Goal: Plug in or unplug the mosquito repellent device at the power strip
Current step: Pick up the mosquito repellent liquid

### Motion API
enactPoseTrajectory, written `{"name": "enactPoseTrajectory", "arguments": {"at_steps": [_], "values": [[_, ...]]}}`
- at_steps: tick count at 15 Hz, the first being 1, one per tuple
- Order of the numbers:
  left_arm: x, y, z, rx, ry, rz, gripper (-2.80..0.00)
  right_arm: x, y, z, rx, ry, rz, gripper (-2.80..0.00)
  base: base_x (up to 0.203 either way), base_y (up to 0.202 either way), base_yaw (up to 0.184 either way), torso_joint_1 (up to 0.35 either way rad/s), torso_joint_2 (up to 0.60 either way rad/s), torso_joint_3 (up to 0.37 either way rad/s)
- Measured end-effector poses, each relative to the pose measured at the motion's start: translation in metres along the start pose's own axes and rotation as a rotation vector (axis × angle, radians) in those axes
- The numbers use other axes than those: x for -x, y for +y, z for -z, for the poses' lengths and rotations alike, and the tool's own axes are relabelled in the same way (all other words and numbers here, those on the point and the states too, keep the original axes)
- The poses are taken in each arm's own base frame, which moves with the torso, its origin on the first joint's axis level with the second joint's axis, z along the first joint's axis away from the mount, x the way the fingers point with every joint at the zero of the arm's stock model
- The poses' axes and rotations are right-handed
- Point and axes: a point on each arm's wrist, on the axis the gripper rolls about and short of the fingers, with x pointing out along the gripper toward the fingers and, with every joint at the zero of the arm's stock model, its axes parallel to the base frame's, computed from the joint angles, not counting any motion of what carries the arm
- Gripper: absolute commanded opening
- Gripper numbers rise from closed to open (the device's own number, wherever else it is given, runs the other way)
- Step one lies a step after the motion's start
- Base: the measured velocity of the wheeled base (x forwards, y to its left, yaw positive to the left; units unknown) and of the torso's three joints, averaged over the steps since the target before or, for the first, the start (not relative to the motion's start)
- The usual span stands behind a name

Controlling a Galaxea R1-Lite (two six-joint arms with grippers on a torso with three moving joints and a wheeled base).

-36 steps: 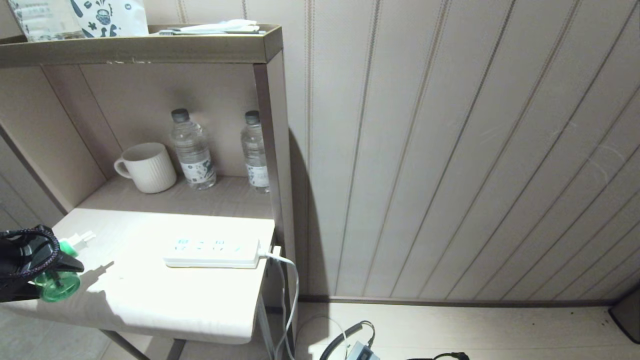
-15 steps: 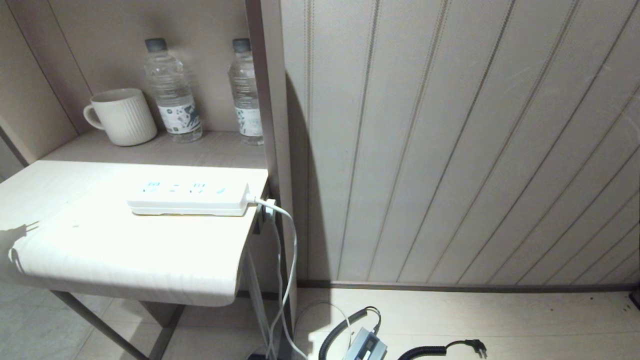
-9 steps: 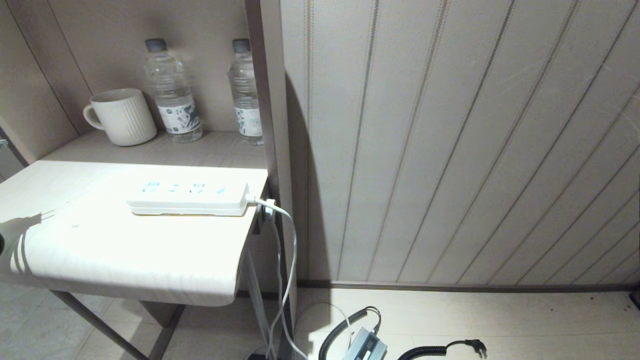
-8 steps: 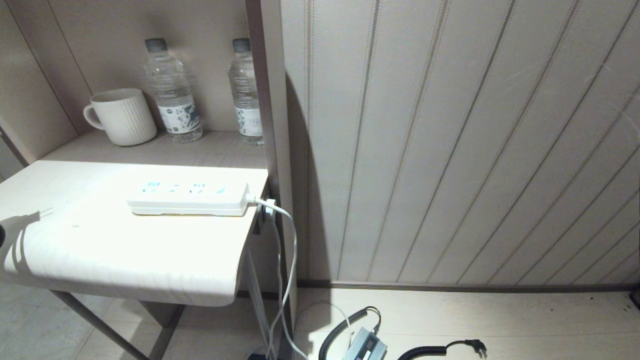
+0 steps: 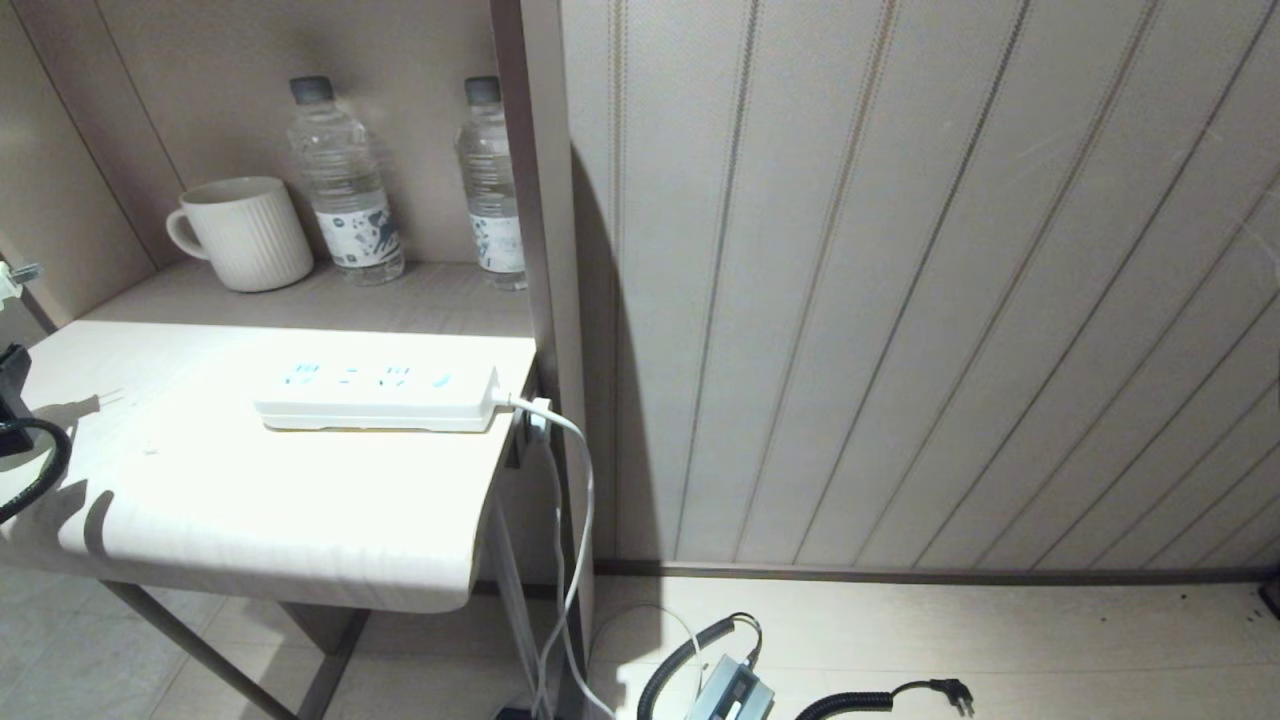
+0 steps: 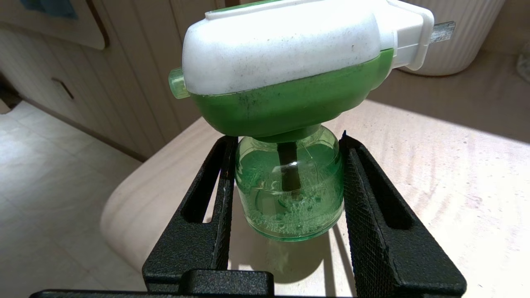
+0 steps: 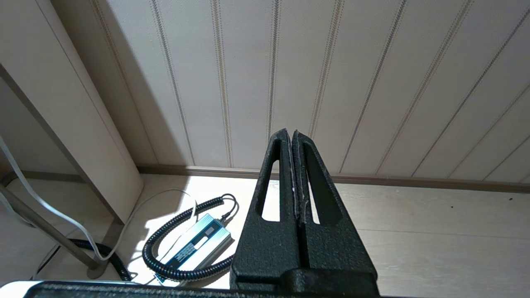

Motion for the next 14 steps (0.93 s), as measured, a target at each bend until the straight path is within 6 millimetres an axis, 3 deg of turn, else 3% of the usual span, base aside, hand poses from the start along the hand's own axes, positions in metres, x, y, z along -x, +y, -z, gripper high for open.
{"name": "enactPoseTrajectory", "arguments": {"at_steps": [7,14], "values": [[-0.041,-0.012,0.027,-0.005,0.031,-0.002,-2.8,0.0,0.0,0.0,0.0,0.0,-0.009,-2.8,0.0,0.0,0.0,0.0,0.0,0.0],[-0.052,-0.017,0.034,-0.015,0.039,-0.003,-2.8,0.0,0.0,0.0,0.003,0.0,-0.009,-2.8,0.0,0.0,0.0,0.0,0.0,0.0]]}}
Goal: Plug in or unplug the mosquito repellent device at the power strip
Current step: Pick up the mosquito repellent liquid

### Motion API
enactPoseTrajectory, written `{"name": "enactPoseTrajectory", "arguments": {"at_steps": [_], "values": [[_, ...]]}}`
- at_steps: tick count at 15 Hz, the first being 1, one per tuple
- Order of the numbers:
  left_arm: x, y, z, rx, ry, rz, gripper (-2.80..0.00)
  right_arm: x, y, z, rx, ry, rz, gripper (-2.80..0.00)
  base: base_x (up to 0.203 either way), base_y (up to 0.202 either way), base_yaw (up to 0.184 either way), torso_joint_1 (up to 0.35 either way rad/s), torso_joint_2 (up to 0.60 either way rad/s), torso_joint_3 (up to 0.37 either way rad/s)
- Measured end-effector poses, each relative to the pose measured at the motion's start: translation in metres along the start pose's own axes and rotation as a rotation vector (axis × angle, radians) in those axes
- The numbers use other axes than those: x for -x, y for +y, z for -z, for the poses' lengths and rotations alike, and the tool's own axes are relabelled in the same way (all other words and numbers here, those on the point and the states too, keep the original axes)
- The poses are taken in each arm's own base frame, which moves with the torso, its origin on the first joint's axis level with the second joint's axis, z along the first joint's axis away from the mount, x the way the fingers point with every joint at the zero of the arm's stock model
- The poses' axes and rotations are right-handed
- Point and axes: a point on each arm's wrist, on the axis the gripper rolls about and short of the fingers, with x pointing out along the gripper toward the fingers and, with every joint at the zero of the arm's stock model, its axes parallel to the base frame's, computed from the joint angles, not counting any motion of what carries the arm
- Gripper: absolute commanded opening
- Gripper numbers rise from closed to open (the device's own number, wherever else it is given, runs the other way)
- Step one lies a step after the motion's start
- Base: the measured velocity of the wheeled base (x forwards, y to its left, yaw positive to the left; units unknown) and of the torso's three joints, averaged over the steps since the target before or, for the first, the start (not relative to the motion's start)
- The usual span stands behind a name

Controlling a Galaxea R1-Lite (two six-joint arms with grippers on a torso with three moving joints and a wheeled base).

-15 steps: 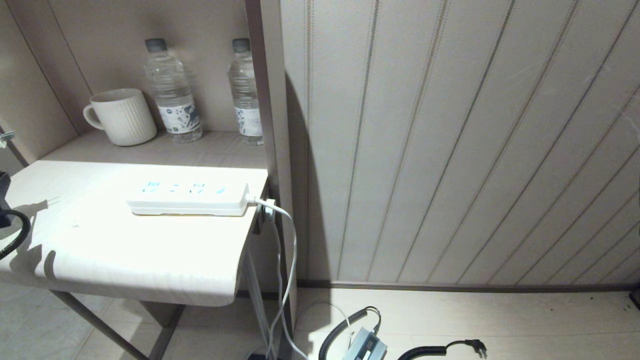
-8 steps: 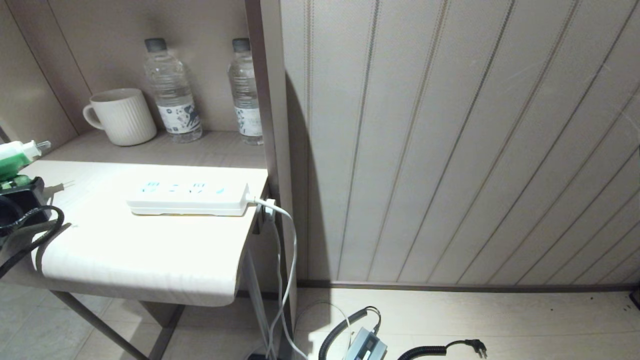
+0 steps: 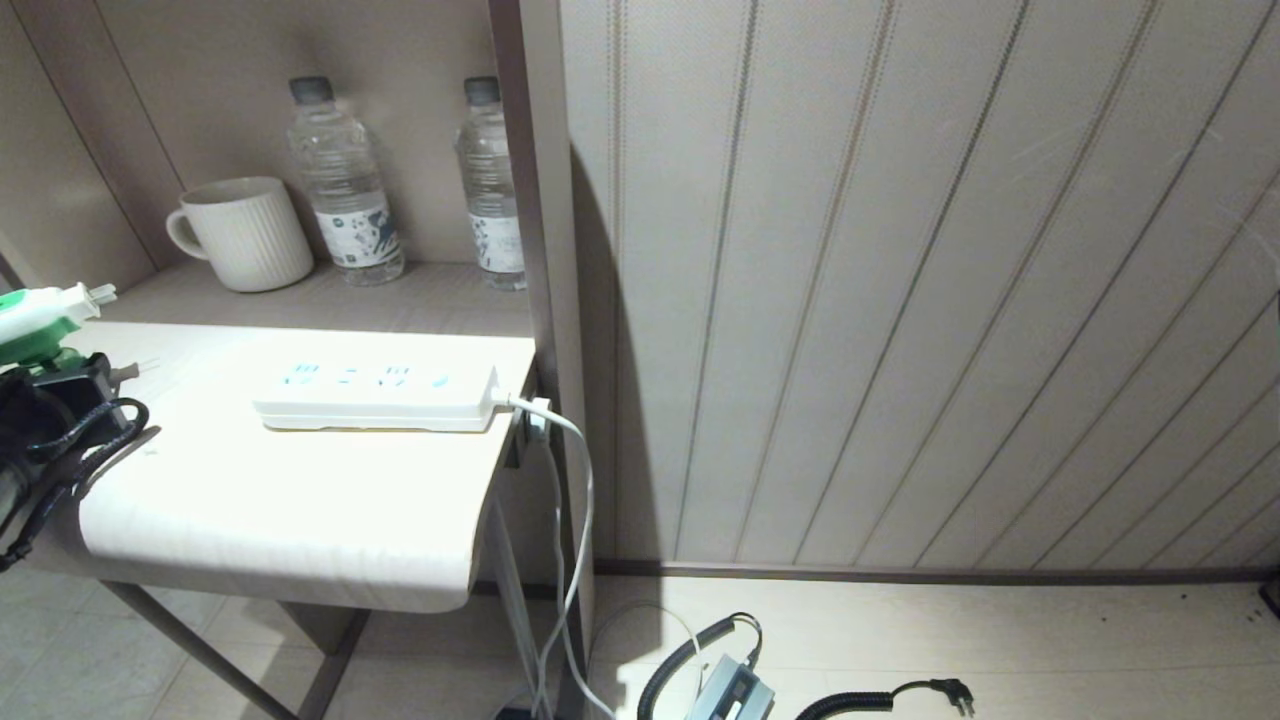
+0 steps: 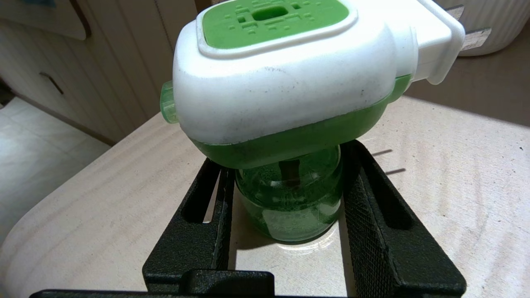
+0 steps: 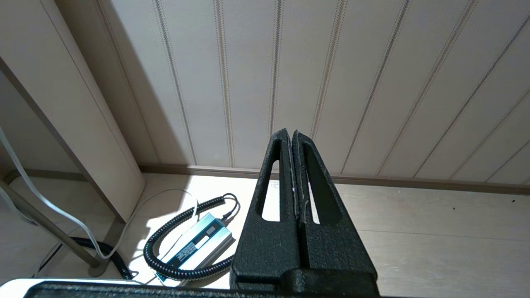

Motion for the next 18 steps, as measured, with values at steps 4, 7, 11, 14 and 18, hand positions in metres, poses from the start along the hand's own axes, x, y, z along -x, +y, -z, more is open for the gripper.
{"name": "enactPoseTrajectory", "arguments": {"at_steps": [4,7,11,14,18], "values": [[0.001,-0.002,-0.001,-0.001,-0.006,0.004,-2.8,0.0,0.0,0.0,0.001,0.0,-0.001,-2.8,0.0,0.0,0.0,0.0,0.0,0.0],[0.001,-0.002,-0.002,0.001,-0.009,0.006,0.0,0.0,0.0,0.0,0.001,0.0,0.0,-2.8,0.0,0.0,0.0,0.0,0.0,0.0],[0.004,-0.008,-0.005,0.008,-0.028,0.001,0.0,0.0,0.0,0.0,0.0,0.0,-0.001,-2.8,0.0,0.0,0.0,0.0,0.0,0.0],[0.006,-0.011,-0.006,0.013,-0.039,0.004,0.0,0.0,0.0,0.0,0.0,0.0,-0.001,-2.8,0.0,0.0,0.0,0.0,0.0,0.0],[0.016,-0.008,-0.006,0.006,-0.04,0.005,0.0,0.0,0.0,0.0,0.001,-0.001,0.0,-2.8,0.0,0.0,0.0,0.0,0.0,0.0]]}}
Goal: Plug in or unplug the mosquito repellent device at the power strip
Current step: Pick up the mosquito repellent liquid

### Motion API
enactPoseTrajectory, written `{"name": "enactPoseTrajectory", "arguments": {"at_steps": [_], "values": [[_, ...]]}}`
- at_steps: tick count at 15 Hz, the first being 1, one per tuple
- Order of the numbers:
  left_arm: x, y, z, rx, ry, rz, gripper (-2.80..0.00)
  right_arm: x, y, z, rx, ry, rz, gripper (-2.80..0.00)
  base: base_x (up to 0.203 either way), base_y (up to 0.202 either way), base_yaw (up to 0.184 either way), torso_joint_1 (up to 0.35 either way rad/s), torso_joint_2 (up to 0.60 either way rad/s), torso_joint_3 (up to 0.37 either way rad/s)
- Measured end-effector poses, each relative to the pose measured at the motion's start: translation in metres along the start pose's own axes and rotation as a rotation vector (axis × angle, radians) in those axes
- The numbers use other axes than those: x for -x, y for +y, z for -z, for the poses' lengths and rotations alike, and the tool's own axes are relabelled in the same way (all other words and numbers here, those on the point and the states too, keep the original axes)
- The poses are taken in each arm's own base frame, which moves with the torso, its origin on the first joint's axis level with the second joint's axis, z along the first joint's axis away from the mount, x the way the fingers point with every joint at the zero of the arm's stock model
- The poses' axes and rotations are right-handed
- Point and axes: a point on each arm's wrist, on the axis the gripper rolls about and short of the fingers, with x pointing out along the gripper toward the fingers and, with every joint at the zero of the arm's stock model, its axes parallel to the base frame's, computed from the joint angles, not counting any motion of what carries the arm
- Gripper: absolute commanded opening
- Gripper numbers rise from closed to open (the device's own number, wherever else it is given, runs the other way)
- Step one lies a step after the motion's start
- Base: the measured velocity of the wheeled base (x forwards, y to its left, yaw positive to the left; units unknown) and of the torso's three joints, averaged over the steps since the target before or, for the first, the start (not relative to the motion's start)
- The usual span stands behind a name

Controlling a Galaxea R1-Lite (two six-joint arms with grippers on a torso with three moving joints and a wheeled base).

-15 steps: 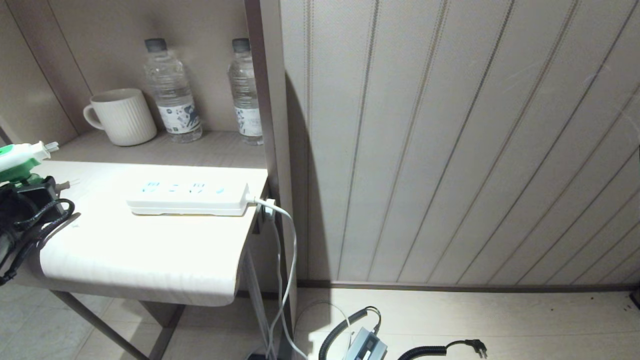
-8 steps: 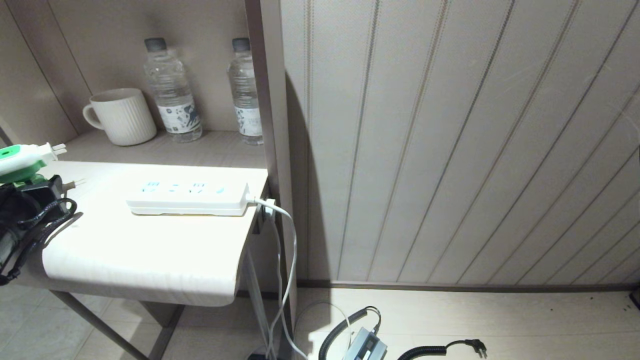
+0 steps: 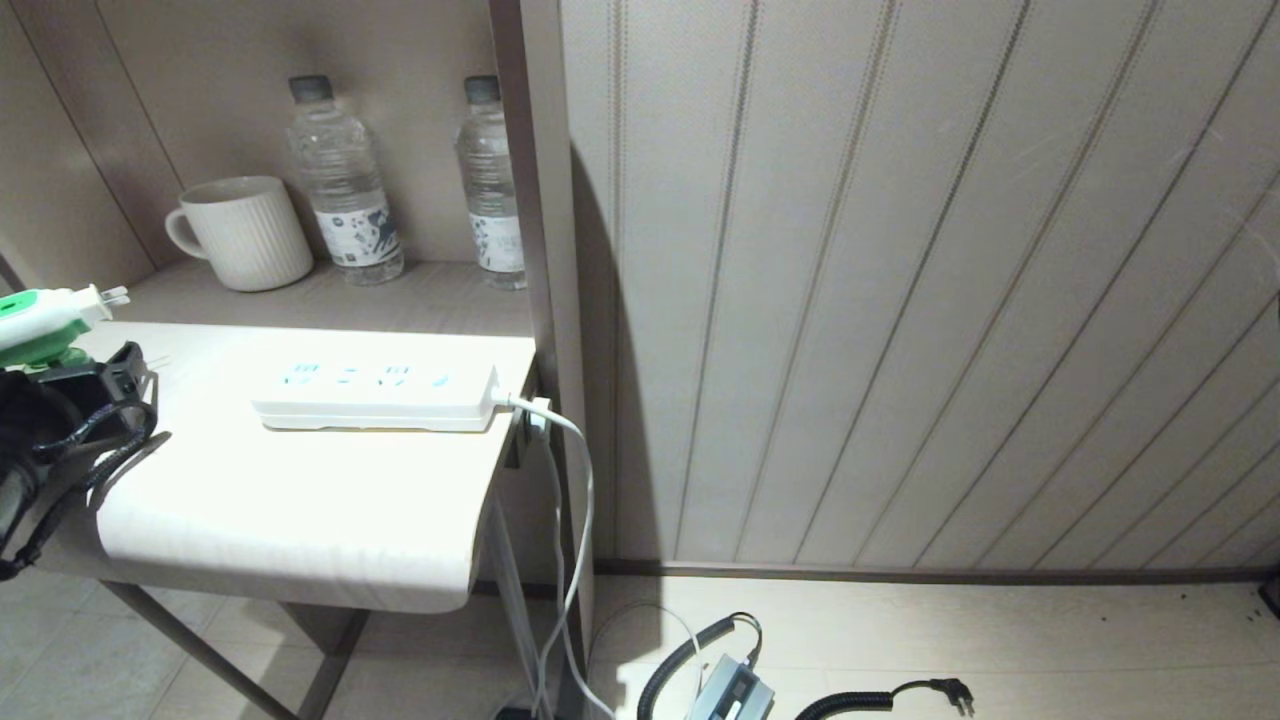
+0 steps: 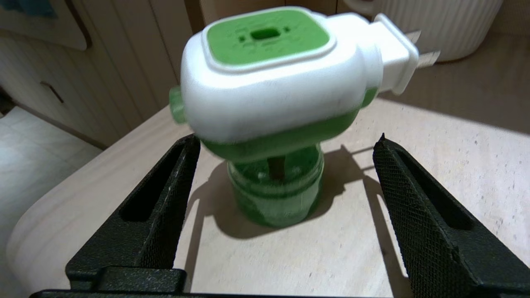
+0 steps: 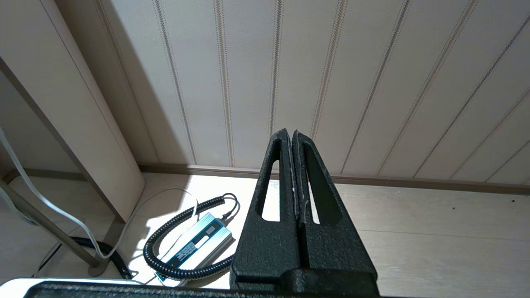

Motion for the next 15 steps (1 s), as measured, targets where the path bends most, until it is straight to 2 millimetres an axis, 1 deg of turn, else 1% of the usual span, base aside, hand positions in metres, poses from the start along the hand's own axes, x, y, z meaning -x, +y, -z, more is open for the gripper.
{"name": "enactPoseTrajectory", "arguments": {"at_steps": [7,10,14,15], "values": [[0.033,0.011,0.015,-0.016,0.033,0.006,0.0,0.0,0.0,0.0,0.001,-0.001,-0.001,-2.8,0.0,0.0,0.0,0.0,0.0,0.0],[0.048,0.017,0.009,-0.01,0.007,0.005,0.0,0.0,0.0,0.0,0.001,-0.001,-0.001,-2.8,0.0,0.0,0.0,0.0,0.0,0.0],[0.069,0.025,-0.005,0.005,-0.034,0.004,0.0,0.0,0.0,0.0,0.001,-0.001,-0.001,-2.8,0.0,0.0,0.0,0.0,0.0,0.0],[0.074,0.027,-0.01,0.008,-0.042,0.005,-2.8,0.0,0.0,0.0,0.001,-0.001,-0.001,-2.8,0.0,0.0,0.0,0.0,0.0,0.0]]}}
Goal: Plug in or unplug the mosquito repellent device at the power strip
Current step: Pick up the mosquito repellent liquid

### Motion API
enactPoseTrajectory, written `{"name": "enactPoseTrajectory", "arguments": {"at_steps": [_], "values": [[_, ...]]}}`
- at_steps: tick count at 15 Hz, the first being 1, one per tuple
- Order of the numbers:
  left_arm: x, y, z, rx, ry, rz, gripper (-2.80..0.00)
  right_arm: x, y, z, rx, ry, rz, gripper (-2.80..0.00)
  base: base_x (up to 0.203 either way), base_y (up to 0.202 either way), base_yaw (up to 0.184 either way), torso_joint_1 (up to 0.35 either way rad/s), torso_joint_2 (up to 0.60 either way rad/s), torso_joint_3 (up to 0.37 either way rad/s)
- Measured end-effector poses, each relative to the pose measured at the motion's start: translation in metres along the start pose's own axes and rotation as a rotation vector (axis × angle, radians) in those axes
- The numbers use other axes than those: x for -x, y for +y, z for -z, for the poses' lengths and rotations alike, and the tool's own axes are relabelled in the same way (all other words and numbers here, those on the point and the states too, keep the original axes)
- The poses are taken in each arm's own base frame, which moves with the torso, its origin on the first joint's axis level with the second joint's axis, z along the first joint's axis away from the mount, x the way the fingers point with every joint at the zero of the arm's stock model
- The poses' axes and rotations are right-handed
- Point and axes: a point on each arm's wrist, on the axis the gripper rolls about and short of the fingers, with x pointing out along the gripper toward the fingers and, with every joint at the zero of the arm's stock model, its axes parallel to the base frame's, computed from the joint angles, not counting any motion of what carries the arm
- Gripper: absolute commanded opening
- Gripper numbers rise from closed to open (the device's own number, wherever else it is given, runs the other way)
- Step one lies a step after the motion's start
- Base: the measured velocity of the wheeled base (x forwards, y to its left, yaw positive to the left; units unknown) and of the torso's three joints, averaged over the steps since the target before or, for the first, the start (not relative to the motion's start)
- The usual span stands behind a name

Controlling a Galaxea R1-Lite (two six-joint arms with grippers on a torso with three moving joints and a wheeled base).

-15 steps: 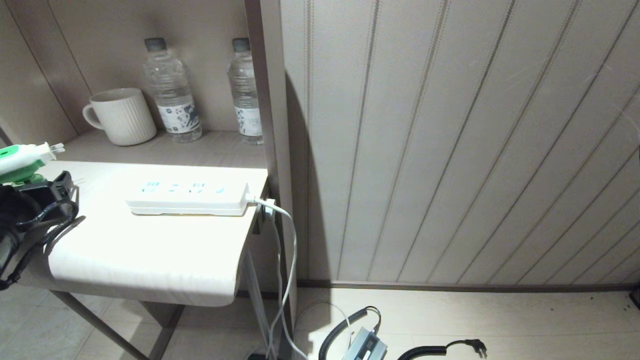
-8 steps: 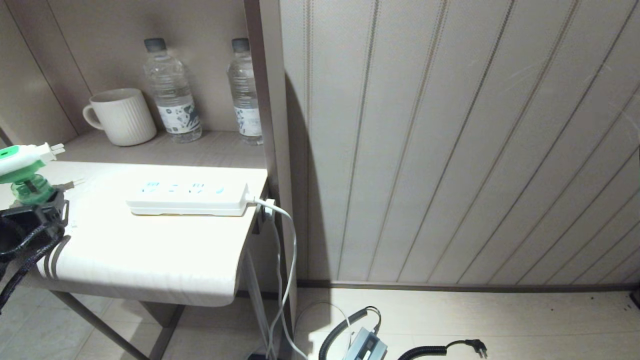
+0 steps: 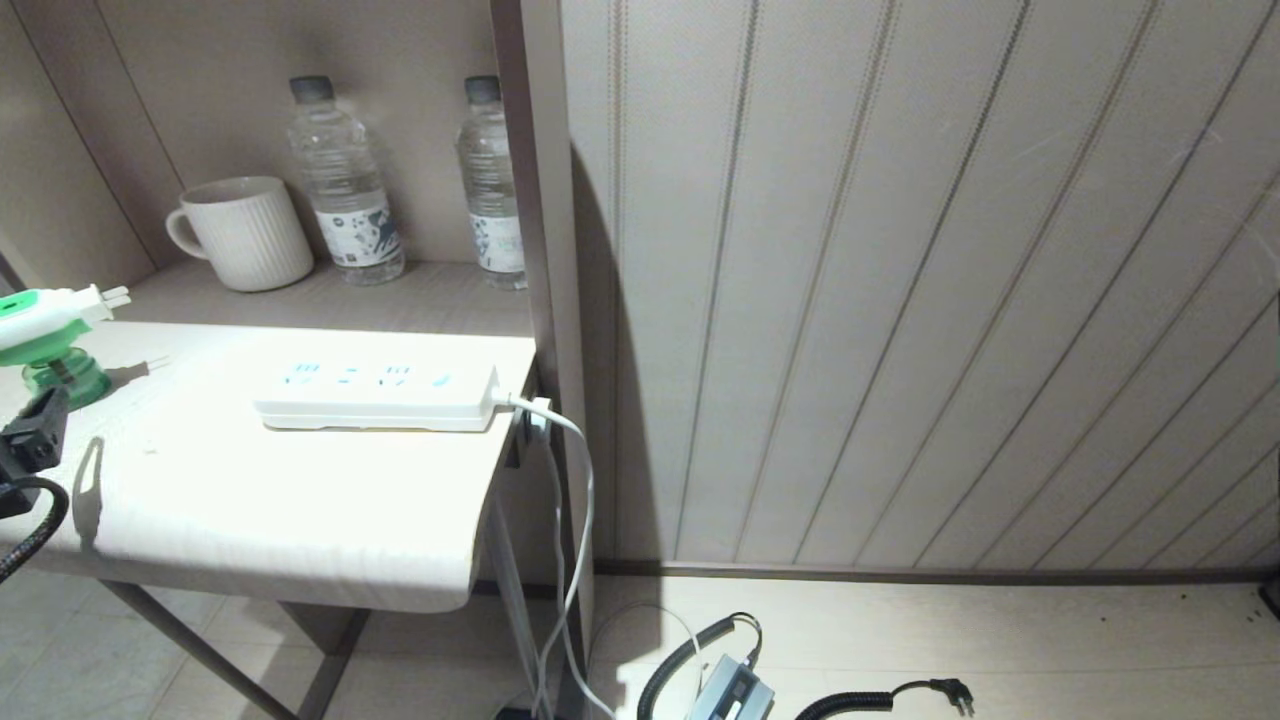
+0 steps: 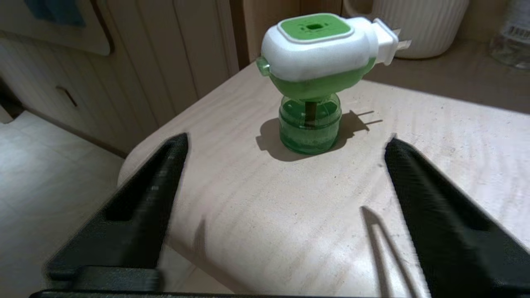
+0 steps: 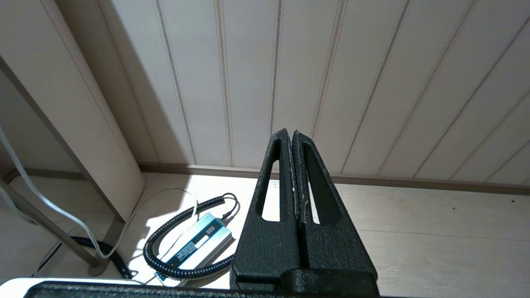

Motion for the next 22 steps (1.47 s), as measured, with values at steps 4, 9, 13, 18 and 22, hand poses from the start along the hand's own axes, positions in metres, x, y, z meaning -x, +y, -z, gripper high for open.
{"name": "enactPoseTrajectory", "arguments": {"at_steps": [4,9,13,18,22], "values": [[0.021,0.007,-0.013,0.0,0.003,0.011,-2.8,0.0,0.0,0.0,0.0,0.0,-0.001,-2.8,0.0,0.0,0.0,0.0,0.0,0.0],[0.046,0.016,-0.019,0.011,-0.031,0.012,-2.8,0.0,0.0,0.0,-0.001,0.0,0.0,-2.8,0.0,0.0,0.0,0.0,0.0,0.0],[0.059,0.022,-0.035,-0.007,0.048,0.013,-2.8,0.0,0.0,0.0,-0.001,0.0,-0.001,-2.8,0.0,0.0,0.0,0.0,0.0,0.0],[0.072,0.027,-0.108,0.005,0.218,0.077,-2.8,0.0,0.0,0.0,-0.002,0.0,0.0,-2.8,0.0,0.0,0.0,0.0,0.0,0.0],[0.041,0.014,-0.113,-0.066,0.572,0.145,-2.8,0.0,0.0,0.0,-0.005,0.0,0.0,-2.8,0.0,0.0,0.0,0.0,0.0,0.0]]}}
